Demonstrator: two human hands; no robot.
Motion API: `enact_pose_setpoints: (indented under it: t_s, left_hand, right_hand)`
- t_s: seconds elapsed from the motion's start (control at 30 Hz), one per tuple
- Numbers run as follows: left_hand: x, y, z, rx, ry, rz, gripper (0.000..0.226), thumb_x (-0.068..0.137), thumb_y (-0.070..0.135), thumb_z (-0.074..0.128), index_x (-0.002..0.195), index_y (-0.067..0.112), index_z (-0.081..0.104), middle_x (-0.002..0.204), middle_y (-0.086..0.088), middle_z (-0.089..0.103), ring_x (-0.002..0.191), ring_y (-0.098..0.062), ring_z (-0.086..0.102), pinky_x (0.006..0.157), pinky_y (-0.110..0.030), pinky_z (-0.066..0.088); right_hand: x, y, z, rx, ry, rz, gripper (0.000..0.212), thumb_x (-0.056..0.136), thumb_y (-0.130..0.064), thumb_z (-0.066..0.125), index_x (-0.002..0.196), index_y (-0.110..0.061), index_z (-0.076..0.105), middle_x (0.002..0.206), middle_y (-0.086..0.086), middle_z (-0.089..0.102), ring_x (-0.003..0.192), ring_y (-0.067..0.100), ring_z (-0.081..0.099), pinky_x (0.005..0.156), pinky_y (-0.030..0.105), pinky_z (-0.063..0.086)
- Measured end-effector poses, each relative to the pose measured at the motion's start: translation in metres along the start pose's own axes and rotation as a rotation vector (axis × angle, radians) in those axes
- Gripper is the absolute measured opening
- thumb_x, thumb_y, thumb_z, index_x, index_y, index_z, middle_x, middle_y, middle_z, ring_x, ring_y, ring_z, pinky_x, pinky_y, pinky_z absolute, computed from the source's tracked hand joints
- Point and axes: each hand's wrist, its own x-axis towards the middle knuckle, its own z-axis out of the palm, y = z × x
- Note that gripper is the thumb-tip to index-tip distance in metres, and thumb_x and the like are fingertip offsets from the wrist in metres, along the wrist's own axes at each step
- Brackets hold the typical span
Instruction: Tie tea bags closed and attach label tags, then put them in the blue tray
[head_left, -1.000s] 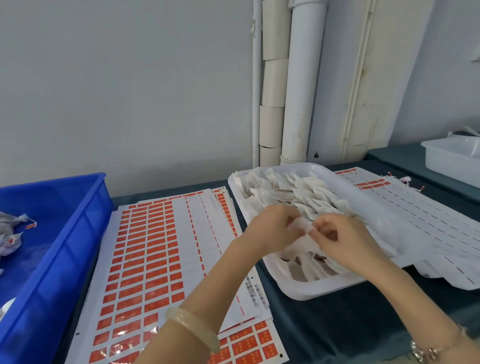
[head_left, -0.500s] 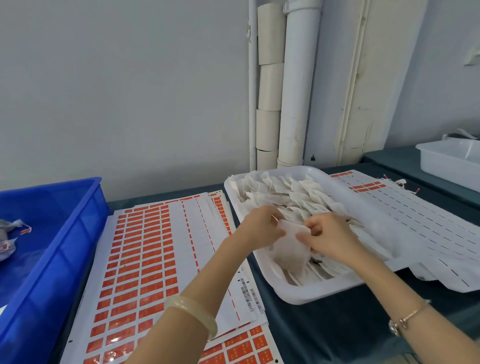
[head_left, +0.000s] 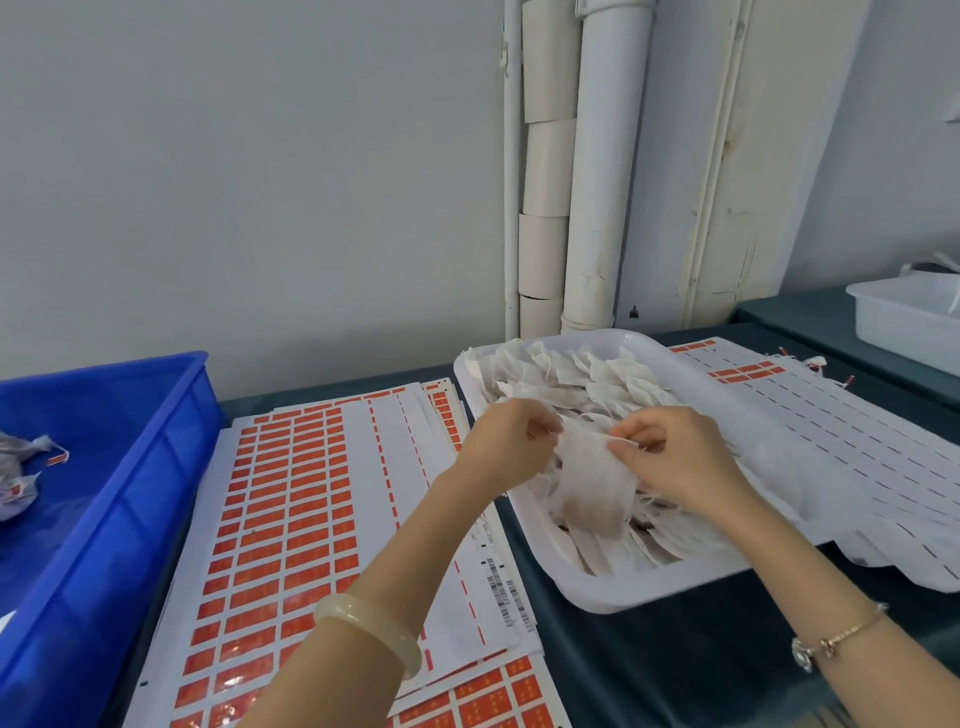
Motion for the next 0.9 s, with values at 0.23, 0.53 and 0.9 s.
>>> enact_pose_setpoints:
  t_s: [0.23, 0.53, 0.9]
  left_hand:
    - [0.004, -0.028, -0.035, 0.025, 0.154, -0.077, 0.036, 0.092, 0.001, 0.043, 0.105, 0.019, 0.071, 0.101, 0.005, 0.068, 0.08, -0.004, 0.059, 0.068, -0.011, 0.047]
    - [0.021, -0.025, -0.036, 0.335, -0.1, -0.051, 0.043, 0.086, -0.003, 0.042, 0.106, 0.023, 0.071, 0.118, 0.0, 0.067, 0.087, -0.019, 0.064, 0.074, -0.029, 0.052]
    - [0.042, -0.032, -0.051, 0.339, -0.217, 0.026, 0.047, 0.08, -0.015, 0.048, 0.105, 0.018, 0.071, 0.124, -0.001, 0.061, 0.103, -0.017, 0.057, 0.087, -0.029, 0.05]
  right_hand:
    - [0.006, -0.013, 0.002, -0.146, 0.054, -0.165, 0.014, 0.085, -0.028, 0.07, 0.098, -0.03, 0.069, 0.084, -0.019, 0.066, 0.075, -0.004, 0.059, 0.067, 0.017, 0.045]
    - [0.031, -0.049, 0.068, -0.459, -0.233, -0.255, 0.024, 0.084, -0.023, 0.064, 0.108, -0.025, 0.068, 0.101, -0.007, 0.07, 0.097, 0.016, 0.062, 0.077, 0.025, 0.045]
    - [0.04, -0.042, 0.088, -0.448, 0.019, -0.223, 0.019, 0.092, -0.026, 0.049, 0.086, -0.019, 0.066, 0.079, -0.002, 0.065, 0.077, 0.02, 0.06, 0.061, 0.028, 0.039]
